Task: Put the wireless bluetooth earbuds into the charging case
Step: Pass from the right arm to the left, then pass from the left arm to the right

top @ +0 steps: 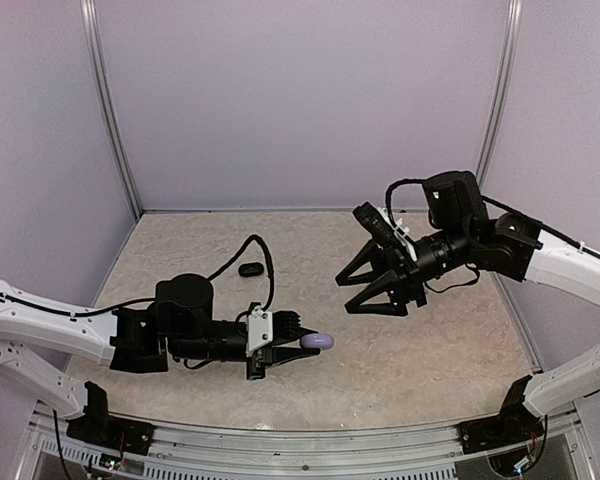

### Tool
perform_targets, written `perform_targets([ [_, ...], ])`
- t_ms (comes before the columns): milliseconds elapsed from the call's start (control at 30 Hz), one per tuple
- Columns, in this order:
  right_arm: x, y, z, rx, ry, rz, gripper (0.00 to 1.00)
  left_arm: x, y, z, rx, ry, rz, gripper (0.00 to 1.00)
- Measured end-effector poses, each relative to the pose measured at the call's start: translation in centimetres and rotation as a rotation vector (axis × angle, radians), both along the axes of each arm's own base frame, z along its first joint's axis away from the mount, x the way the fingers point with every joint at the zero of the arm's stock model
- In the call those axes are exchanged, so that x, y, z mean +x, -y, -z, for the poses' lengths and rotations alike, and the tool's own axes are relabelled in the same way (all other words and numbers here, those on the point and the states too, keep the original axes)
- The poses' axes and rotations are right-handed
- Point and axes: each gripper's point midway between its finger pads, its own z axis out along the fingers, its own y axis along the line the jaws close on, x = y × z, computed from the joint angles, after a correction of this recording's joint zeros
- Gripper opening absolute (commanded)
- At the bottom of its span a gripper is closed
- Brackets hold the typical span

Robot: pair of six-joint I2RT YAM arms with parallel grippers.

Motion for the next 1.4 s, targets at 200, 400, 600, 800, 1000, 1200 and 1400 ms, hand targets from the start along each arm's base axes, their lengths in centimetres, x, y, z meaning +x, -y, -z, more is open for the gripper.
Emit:
perform_targets([
  [200,-1.9,-1.3,2.0,-0.043,0.100,-0.001,0.47,1.6,-0.5,-1.3,-0.065,-0.088,-0.025,0.13],
  [400,-2.1,-2.2,2.4,-0.057,0.198,0.024,0.43,1.8,-0.6,-2.1,-0.100,-0.138,-0.017,0.13],
  [600,-1.1,-2.5,3.1,-0.082,0.241,0.065,0.36,1.7,-0.6,-2.2,-0.107,-0.158,-0.009,0.13],
  [800,-1.2,-3.0,3.8,-0.102,0.251,0.062,0.27,1.8,-0.6,-2.2,-0.109,-0.167,-0.014,0.14],
  [1000,-1.1,-3.1,3.7,-0.106,0.253,0.061,0.29,1.9,-0.6,-2.2,-0.111,-0.171,-0.018,0.14],
  [1200,-1.1,-3.7,4.0,-0.123,0.249,0.052,0.19,2.0,-0.7,-2.1,-0.107,-0.176,-0.023,0.16],
  [1400,-1.1,-3.7,4.1,-0.128,0.261,0.046,0.09,2.0,-0.7,-1.9,-0.103,-0.193,-0.027,0.34],
])
